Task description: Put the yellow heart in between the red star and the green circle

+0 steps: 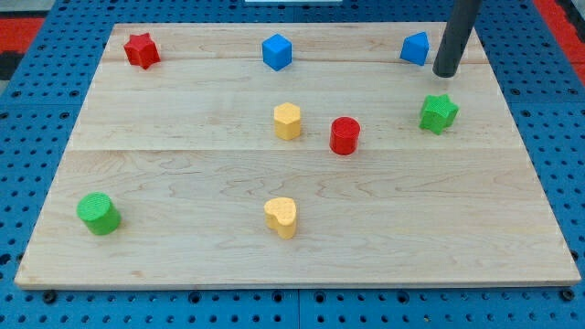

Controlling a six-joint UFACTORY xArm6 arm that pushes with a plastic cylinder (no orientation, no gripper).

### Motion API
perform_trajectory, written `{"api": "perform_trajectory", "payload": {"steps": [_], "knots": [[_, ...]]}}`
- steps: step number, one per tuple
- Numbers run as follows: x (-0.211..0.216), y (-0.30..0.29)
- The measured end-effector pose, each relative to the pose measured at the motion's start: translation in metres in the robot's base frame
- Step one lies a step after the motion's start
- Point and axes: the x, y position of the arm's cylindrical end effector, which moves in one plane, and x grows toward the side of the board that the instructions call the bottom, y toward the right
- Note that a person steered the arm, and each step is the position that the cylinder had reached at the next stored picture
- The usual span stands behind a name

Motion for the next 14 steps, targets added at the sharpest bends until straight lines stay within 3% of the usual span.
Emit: {"api": "perform_trajectory", "payload": {"steps": [3,4,5,7,9,11,12,13,14], "knots": [[0.029,-0.121],[0.055,-0.096],[0.089,-0.078],[0.215,-0.078],[0.271,-0.202],[0.211,-0.237],[0.194,-0.296],[0.186,-0.362],[0.200,-0.391]]}}
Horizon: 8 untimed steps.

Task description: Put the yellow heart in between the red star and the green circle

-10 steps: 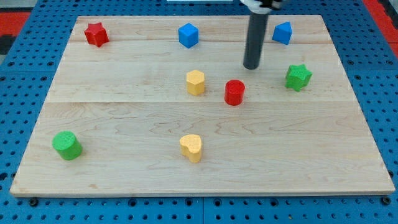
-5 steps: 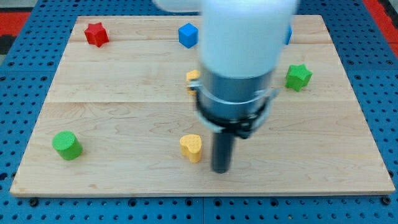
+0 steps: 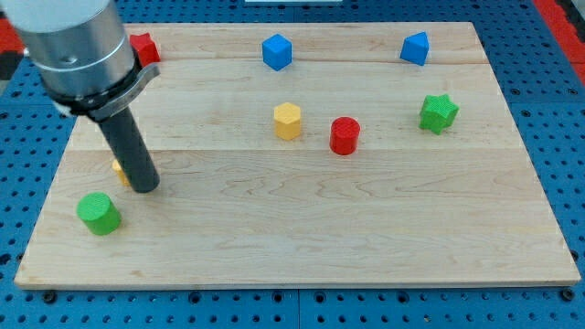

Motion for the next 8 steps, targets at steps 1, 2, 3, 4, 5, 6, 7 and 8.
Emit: {"api": "perform_trajectory", "payload": {"steps": [1,2,3,4,5,6,7,8], "knots": [[0.000,-0.016],[-0.031,-0.009],[-0.065,-0.006],[-0.091,-0.014],[-0.059,-0.004],[-0.046,-0.038],[-0.056,-0.068],[-0.067,-0.048]]}}
